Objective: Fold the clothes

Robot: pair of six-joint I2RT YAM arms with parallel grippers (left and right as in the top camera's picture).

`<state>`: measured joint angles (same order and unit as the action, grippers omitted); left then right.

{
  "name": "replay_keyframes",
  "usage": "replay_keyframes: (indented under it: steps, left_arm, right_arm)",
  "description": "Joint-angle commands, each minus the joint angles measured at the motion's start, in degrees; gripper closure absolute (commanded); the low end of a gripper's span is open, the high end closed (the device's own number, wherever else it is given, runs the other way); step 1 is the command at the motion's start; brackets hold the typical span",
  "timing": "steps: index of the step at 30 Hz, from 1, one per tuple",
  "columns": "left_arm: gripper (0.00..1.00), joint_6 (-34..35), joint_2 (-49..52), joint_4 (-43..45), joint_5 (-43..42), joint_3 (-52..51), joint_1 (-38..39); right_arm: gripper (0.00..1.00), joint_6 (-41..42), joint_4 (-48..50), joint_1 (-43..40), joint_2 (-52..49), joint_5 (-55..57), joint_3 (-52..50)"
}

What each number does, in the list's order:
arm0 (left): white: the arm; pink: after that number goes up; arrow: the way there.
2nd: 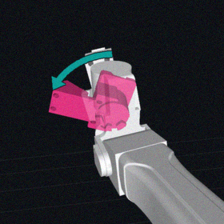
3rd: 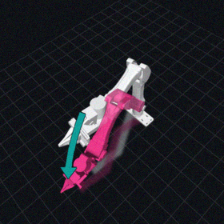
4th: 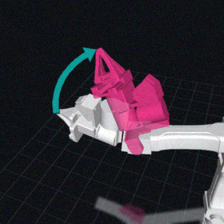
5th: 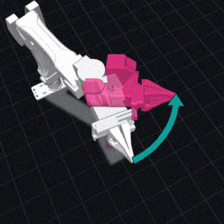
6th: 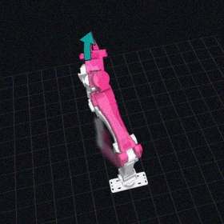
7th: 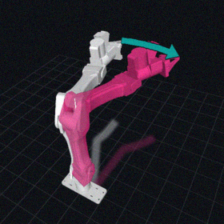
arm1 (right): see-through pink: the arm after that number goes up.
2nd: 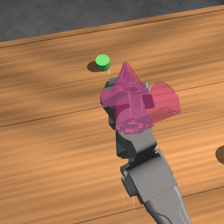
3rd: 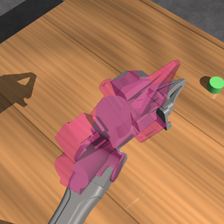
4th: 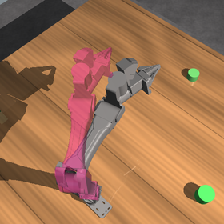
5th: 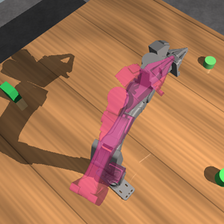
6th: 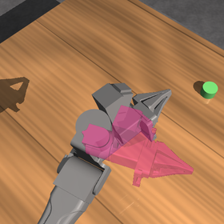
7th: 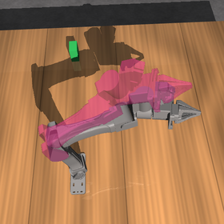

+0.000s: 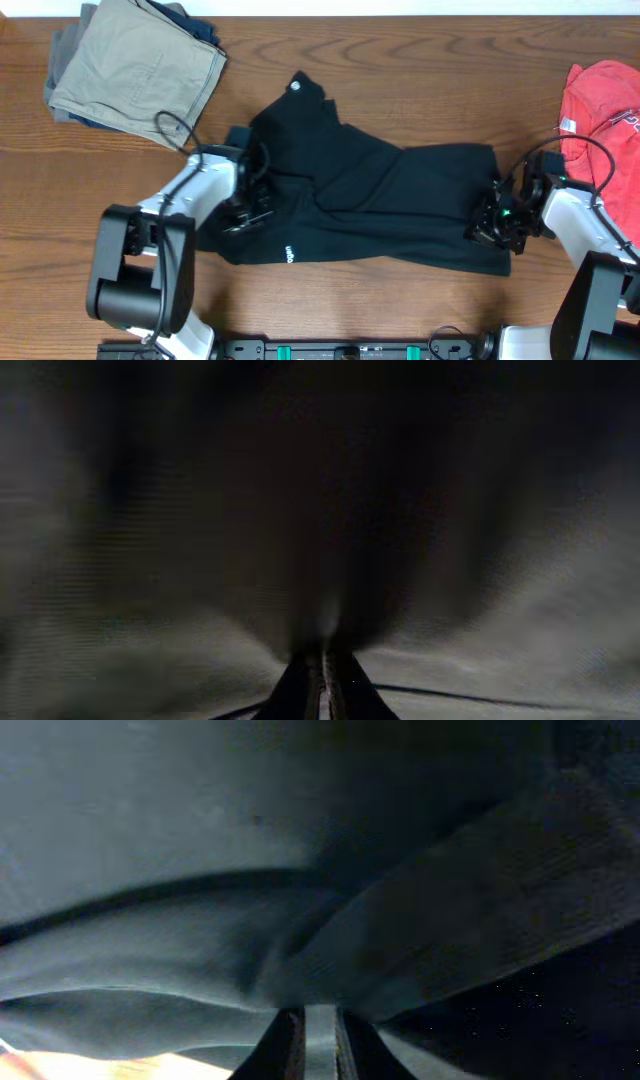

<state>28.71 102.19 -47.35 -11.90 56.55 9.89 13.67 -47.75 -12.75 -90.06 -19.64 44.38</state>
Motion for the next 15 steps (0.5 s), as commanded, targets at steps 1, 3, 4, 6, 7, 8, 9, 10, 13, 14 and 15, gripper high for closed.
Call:
replay_keyframes:
  steps: [1, 3, 4, 6, 7, 8, 9, 10, 13, 14, 15]
  left_arm:
    - [0.94, 0.94, 1.51, -2.54, 3.82, -1.05, -4.17]
    - [0.94, 0.94, 1.31, -3.93, 3.85, -1.05, -6.45]
    - [0.94, 0.96, 1.07, -4.5, 3.85, -1.05, -7.52]
    - [0.94, 0.96, 0.24, -5.31, 3.85, -1.05, -9.18]
    - [0.94, 0.94, -0.42, -5.66, 3.85, -1.05, -10.03]
    - [0.94, 0.96, -1.16, -5.92, 3.89, -1.07, -10.67]
    - [0.94, 0.96, -2.29, -6.1, 3.87, -1.05, -11.52]
    - [0.94, 0.96, -3.26, -6.16, 3.89, -1.05, -12.15]
    - [0.94, 0.92, -6.95, -6.23, 4.11, -1.05, -14.1]
    - [0.94, 0.94, -8.46, -6.4, 4.31, -1.05, -14.75]
    - [0.94, 0.92, -9.88, -6.58, 4.61, -1.05, -15.32]
  right_arm:
    - [0.92, 2.67, 0.63, 0.85, -0.28, 1.6, -1.57]
    - [0.91, 2.62, 0.68, 0.83, -0.28, 1.6, -2.23]
    - [0.89, 2.6, 0.61, 0.83, -0.28, 1.62, -2.4]
    - [0.86, 2.6, 0.44, 0.83, -0.28, 1.6, -2.51]
    - [0.83, 2.58, 0.42, 0.83, -0.28, 1.6, -2.51]
    - [0.81, 2.58, 0.42, 0.83, -0.28, 1.6, -2.51]
    - [0.8, 2.58, 0.42, 0.83, -0.28, 1.6, -2.51]
    - [0.79, 2.56, 0.42, 0.83, -0.28, 1.57, -2.51]
    - [0.78, 2.54, 0.44, 0.87, -0.28, 0.9, -2.51]
    - [0.77, 2.54, 0.44, 0.96, -0.28, 0.63, -2.51]
    - [0.76, 2.54, 0.55, 1.11, -0.28, 0.2, -2.51]
